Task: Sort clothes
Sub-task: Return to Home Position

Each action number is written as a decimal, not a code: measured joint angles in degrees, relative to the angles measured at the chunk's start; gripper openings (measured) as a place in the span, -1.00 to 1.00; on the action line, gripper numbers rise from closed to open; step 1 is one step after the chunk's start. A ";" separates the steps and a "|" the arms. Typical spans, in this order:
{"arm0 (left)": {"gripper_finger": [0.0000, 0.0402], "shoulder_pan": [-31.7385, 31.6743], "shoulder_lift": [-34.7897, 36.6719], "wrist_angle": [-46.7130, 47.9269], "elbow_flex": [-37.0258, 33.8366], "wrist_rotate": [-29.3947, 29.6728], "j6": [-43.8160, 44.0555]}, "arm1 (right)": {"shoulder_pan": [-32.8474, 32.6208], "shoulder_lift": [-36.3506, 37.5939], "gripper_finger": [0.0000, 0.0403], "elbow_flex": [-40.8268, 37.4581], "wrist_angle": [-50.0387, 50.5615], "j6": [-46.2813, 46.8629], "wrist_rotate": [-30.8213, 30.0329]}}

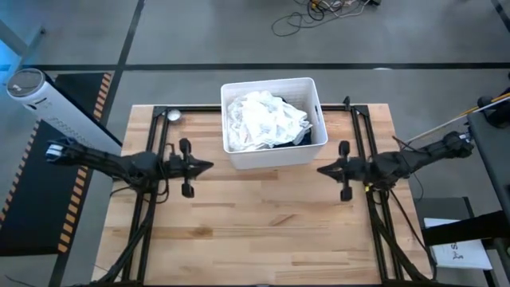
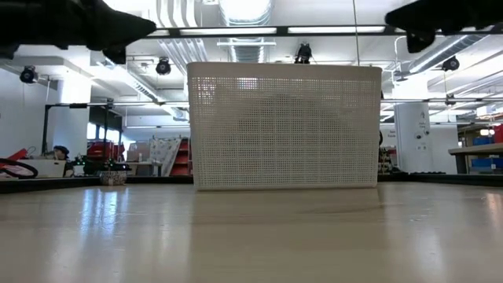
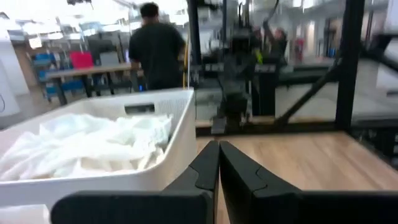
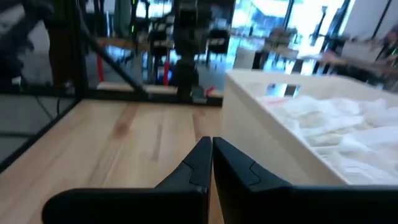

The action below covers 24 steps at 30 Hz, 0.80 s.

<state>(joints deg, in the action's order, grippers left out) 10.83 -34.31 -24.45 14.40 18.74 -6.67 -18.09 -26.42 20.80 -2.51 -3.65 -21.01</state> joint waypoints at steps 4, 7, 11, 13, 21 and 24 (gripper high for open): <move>-1.00 0.00 6.58 -1.70 -4.31 -0.07 0.01 | 0.02 10.30 -1.00 -6.20 -1.74 -0.91 -0.01; -1.00 0.00 11.58 -0.24 -6.43 -0.13 0.08 | 0.02 17.89 -1.00 -9.67 -0.85 -0.94 -0.03; -1.00 0.12 18.56 7.91 -7.04 -0.17 0.97 | 0.02 26.56 -1.00 -11.78 4.79 -0.89 -0.21; -1.00 0.21 22.16 14.27 -6.77 0.01 2.36 | 0.02 26.35 -1.00 -11.64 5.89 -1.73 -1.68; -1.00 0.43 34.32 24.93 -7.83 0.26 5.47 | 0.05 26.49 -1.00 -12.43 3.64 -3.16 -3.42; -1.00 0.44 33.66 15.82 -11.31 -0.32 4.48 | 0.57 26.32 -1.00 -13.38 3.11 -2.74 -3.13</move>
<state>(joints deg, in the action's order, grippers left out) 11.27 -0.65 -8.63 3.09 18.42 -2.19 -17.51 -0.10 7.42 0.61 -6.39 -24.14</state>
